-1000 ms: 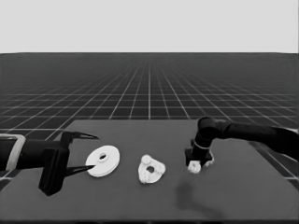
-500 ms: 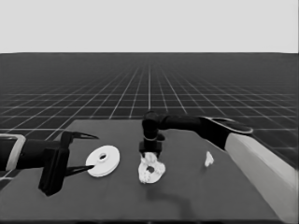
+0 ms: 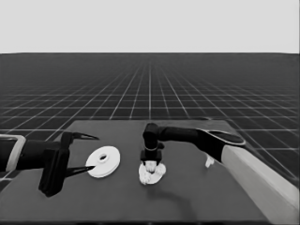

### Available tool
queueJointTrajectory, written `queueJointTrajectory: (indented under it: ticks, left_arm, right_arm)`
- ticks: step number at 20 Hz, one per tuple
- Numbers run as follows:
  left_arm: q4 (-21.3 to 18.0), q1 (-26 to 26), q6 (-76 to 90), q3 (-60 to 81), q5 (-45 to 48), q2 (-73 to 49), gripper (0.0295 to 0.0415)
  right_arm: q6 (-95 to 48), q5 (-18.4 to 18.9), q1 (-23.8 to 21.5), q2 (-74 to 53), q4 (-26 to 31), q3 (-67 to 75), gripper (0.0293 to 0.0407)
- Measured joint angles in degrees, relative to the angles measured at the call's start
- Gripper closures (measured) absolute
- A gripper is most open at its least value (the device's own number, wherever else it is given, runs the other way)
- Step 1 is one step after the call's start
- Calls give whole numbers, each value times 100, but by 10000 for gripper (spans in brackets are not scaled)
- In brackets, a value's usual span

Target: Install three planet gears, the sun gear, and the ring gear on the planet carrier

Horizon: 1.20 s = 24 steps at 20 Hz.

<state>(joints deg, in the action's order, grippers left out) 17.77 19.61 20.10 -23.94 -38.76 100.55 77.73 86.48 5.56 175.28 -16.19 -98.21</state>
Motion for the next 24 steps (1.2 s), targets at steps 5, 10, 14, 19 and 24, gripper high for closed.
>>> queueJointTrajectory:
  ticks: [5, 10, 14, 19, 24]
  left_arm:
    - [0, 0, 0, 0, 0, 0, 326]
    - [0, 0, 0, 0, 0, 0, 326]
    - [0, 0, 0, 0, 0, 0, 326]
    - [0, 0, 0, 0, 0, 0, 326]
    - [0, 0, 0, 0, 0, 0, 326]
  right_arm:
    - [219, -1, 54, -4, 1, -4, 390]
    - [514, 2, 57, -2, 4, -1, 390]
    - [753, 3, 57, -3, 5, -1, 390]
    - [1053, 2, 58, -3, 2, -2, 390]
    - [1353, 1, 58, -3, 1, -4, 390]
